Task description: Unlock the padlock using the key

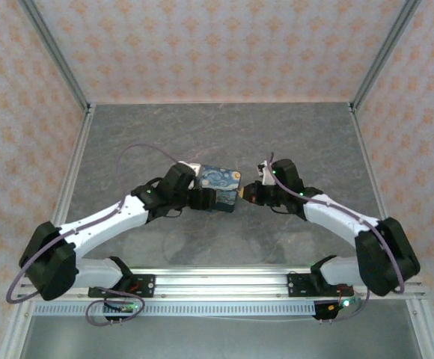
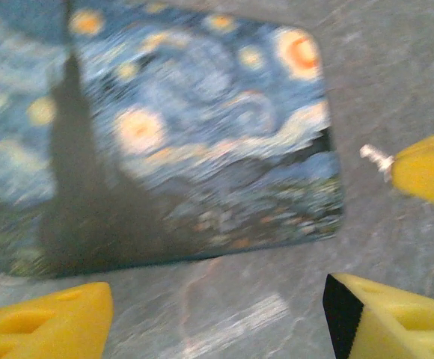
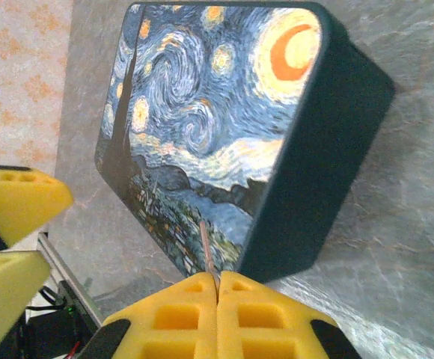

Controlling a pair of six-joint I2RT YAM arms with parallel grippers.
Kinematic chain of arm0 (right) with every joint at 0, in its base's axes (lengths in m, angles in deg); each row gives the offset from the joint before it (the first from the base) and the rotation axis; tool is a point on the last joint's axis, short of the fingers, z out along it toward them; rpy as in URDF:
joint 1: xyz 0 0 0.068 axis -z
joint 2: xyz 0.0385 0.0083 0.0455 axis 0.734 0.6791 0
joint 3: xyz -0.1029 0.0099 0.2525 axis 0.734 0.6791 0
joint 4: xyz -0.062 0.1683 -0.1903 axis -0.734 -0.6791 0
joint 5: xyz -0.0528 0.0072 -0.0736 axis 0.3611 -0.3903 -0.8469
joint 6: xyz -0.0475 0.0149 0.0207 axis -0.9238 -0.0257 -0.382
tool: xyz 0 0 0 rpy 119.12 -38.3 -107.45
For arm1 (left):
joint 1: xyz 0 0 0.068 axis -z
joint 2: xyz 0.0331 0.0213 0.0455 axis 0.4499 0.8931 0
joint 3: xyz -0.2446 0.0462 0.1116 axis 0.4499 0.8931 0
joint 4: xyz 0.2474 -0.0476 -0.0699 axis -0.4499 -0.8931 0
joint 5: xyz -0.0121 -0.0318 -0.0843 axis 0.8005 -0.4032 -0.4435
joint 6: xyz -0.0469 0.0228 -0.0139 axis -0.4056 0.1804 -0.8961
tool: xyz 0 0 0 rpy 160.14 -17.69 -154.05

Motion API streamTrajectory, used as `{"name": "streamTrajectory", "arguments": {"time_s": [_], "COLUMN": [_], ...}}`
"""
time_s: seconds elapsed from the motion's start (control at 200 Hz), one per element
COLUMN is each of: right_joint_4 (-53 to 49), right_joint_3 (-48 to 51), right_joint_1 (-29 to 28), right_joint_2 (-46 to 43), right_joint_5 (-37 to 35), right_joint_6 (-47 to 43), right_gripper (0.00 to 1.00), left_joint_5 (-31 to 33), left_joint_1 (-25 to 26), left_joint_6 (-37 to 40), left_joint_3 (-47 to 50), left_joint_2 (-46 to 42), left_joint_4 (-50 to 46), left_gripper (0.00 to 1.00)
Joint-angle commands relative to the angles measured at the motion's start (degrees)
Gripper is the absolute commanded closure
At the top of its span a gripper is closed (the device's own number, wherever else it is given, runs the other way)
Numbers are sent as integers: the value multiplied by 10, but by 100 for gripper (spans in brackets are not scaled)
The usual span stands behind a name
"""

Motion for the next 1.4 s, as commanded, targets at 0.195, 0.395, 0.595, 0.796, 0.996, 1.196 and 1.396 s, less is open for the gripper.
{"name": "streamTrajectory", "arguments": {"time_s": [0.195,0.395,0.595,0.796,0.996,1.196,1.396], "right_joint_4": [131,138,123,85,70,68,68], "right_joint_3": [-61,-87,-86,-82,-83,-82,-80], "right_joint_1": [-14,-17,-17,-17,-17,-18,-18], "right_joint_2": [95,145,176,190,190,190,187], "right_joint_5": [40,33,14,0,-5,-3,-2], "right_joint_6": [37,37,34,24,12,9,7], "right_gripper": [100,100,100,100,100,100,100], "left_joint_5": [-41,-59,-44,-36,-22,43,62], "left_joint_1": [-16,-16,-16,-11,10,37,41], "left_joint_6": [17,40,53,67,73,69,63], "left_joint_3": [87,94,116,125,128,130,133], "left_joint_2": [-22,32,64,90,123,151,169], "left_joint_4": [111,170,233,265,290,314,336], "left_gripper": [26,29,30,31,32,33,33]}}
